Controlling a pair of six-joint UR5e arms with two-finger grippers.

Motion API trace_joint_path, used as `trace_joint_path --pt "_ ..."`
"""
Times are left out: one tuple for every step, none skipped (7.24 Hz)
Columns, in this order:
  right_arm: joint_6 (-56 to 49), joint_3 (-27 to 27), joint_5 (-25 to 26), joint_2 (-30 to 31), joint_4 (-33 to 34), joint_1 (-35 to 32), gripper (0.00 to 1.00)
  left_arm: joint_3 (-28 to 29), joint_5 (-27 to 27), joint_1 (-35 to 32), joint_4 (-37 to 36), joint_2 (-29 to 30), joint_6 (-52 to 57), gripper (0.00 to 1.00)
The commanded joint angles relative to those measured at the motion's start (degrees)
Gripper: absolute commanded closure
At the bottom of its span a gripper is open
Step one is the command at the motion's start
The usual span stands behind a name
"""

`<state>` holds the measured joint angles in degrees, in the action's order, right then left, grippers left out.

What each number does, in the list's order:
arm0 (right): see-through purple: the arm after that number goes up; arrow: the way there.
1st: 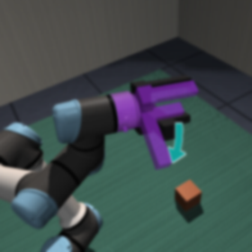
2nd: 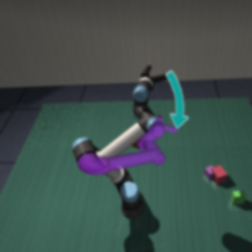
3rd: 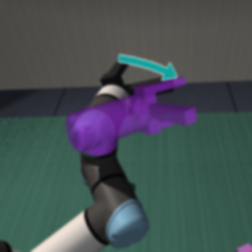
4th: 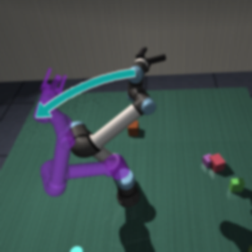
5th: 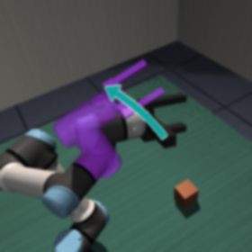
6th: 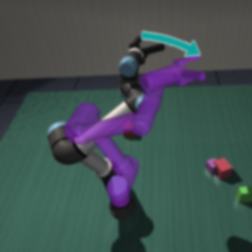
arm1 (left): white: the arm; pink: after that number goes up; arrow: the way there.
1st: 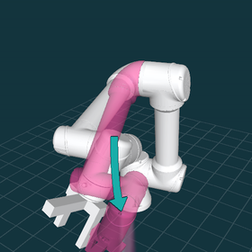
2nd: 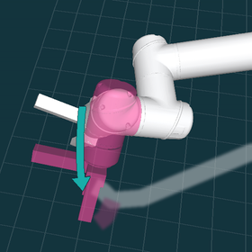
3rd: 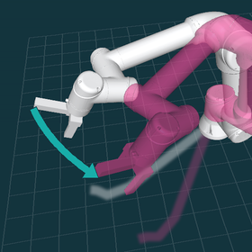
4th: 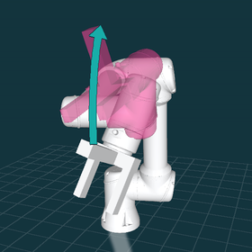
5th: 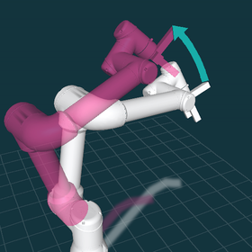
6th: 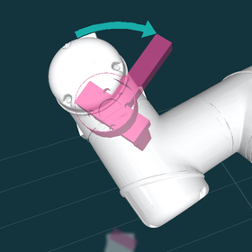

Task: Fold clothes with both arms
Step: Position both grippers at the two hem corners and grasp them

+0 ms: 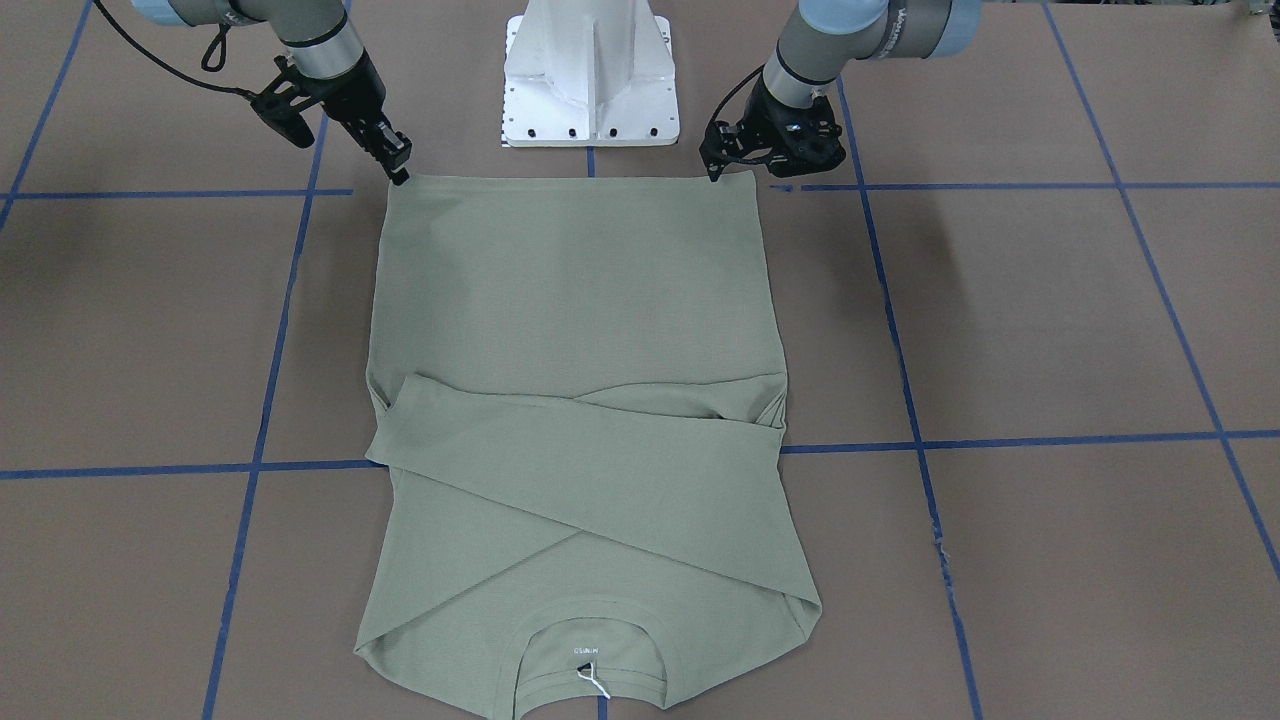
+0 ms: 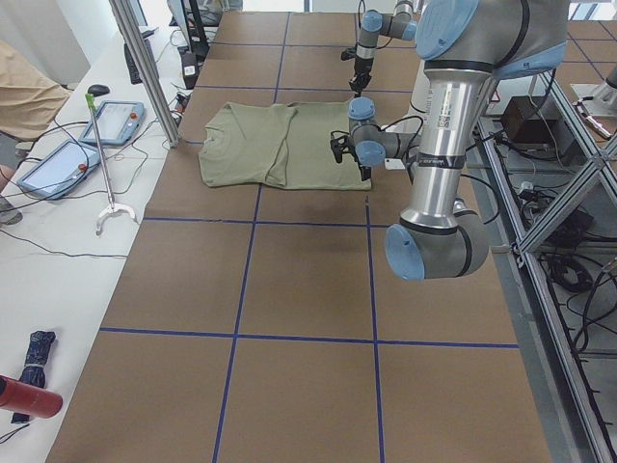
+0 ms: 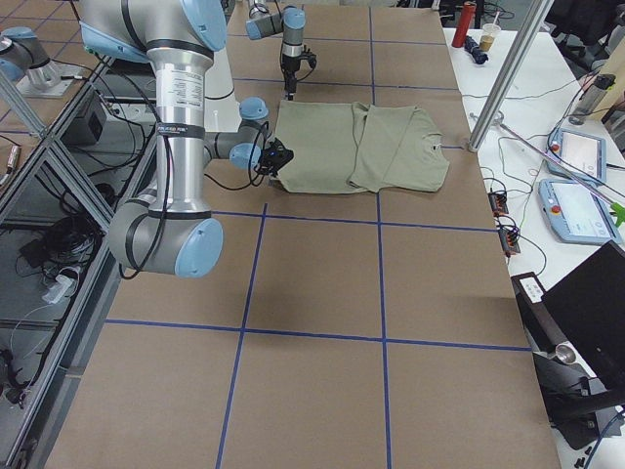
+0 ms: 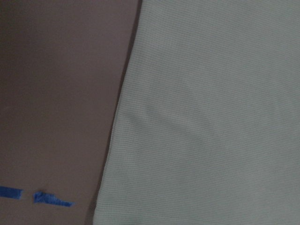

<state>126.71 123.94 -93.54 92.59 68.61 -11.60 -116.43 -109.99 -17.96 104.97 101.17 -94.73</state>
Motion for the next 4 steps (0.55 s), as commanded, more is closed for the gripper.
trace_joint_path --pt "-0.1 0.0 -0.2 0.0 0.0 -0.2 1.0 1.6 0.1 1.0 0.0 -0.2 -1.1 0.07" --pt "-0.1 0.0 -0.2 0.0 0.1 -0.2 1.0 2.4 0.1 3.4 0.1 -0.2 -3.9 0.15" --pt "-0.1 0.0 -0.2 0.0 0.1 -0.2 1.0 2.2 0.1 3.7 0.1 0.2 -5.4 0.22" --pt "-0.1 0.0 -0.2 0.0 0.1 -0.2 1.0 2.2 0.2 3.8 0.0 0.1 -5.6 0.26"
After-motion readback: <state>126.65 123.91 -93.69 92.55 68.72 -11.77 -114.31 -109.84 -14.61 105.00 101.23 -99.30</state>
